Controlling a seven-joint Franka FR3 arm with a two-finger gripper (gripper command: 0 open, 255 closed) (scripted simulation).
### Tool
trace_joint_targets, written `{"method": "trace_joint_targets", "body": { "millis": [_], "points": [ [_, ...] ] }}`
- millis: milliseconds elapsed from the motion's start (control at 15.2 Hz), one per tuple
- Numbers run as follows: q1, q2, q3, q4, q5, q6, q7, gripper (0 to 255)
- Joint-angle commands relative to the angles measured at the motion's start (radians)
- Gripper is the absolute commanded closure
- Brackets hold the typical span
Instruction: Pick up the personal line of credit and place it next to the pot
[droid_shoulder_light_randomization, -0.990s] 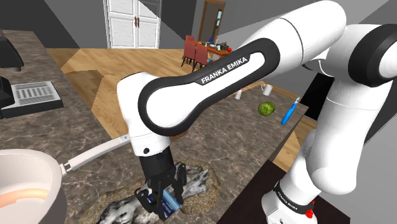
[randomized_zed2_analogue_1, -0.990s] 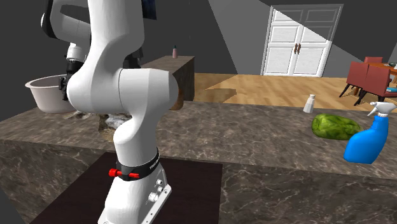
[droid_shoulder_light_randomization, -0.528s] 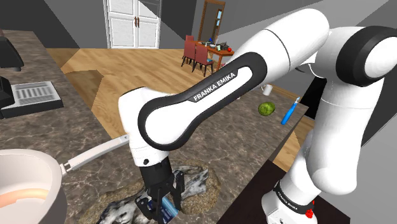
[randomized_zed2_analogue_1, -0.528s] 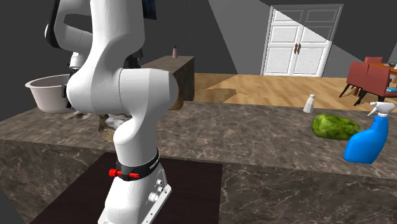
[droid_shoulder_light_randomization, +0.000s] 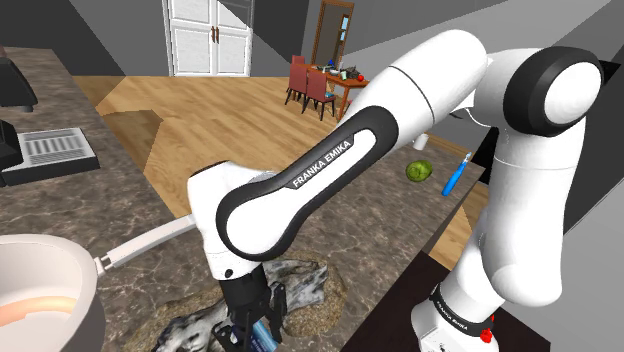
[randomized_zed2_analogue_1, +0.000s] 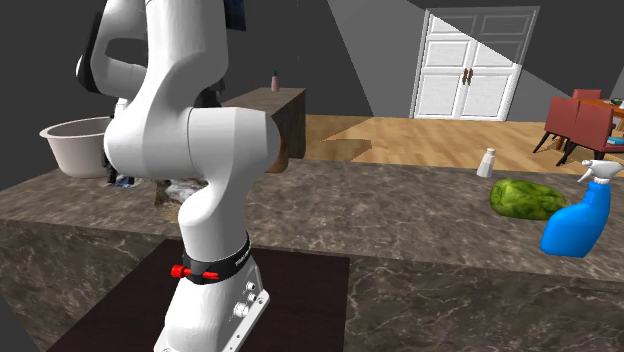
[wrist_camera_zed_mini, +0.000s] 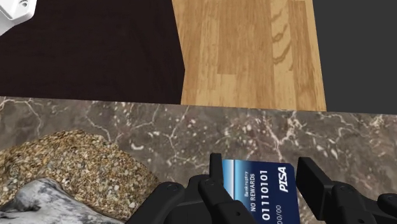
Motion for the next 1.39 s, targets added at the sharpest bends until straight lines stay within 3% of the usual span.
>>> {"method": "trace_joint_targets", "body": {
  "millis": [0, 858, 1320],
  "points": [
    [0.005, 0.021, -0.005, -0.003, -0.008, 0.023, -0.001, 255],
    [0.044, 0.17, -0.047, -0.004, -0.063, 0.162, -0.008, 255],
    [0.048, 0.169, -0.051, -0.004, -0.06, 0.162, -0.011, 255]
  ]
}}
